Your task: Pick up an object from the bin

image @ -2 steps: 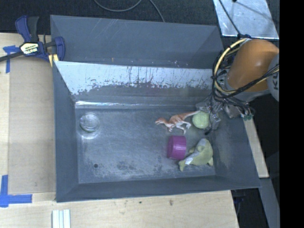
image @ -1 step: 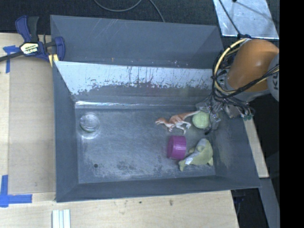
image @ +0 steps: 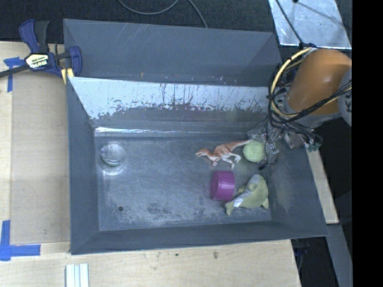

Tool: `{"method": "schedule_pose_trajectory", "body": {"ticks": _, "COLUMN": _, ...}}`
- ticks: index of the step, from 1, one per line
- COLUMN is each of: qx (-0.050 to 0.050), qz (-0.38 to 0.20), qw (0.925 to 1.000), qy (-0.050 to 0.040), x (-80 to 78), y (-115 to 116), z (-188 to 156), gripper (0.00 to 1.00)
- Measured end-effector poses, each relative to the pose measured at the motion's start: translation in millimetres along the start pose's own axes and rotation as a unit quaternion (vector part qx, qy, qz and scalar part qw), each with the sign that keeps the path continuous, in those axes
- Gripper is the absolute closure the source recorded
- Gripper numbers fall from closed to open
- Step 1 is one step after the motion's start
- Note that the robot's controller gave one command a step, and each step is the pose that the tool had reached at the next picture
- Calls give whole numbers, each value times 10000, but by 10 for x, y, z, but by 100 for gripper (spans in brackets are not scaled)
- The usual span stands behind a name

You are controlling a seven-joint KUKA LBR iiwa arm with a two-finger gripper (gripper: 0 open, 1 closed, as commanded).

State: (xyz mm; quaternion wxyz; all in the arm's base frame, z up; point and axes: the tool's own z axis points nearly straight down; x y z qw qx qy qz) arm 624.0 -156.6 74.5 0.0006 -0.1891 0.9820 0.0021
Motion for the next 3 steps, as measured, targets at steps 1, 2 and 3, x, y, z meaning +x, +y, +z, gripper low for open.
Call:
{"method": "schedule_pose_trajectory", "body": {"ticks": 1, "qx": -6, "qz": -2, "qw": 10000, "qy": 29, "x": 13, "y": 5, "z": -179, "gripper": 100}}
{"method": "schedule_pose_trajectory", "body": {"ticks": 2, "qx": 18, "qz": 2, "qw": 10000, "qy": 2, "x": -1, "y": -9, "z": -379, "gripper": 100}}
{"method": "schedule_pose_trajectory", "body": {"ticks": 3, "qx": 43, "qz": 3, "qw": 10000, "qy": -27, "x": -12, "y": -17, "z": -496, "gripper": 100}}
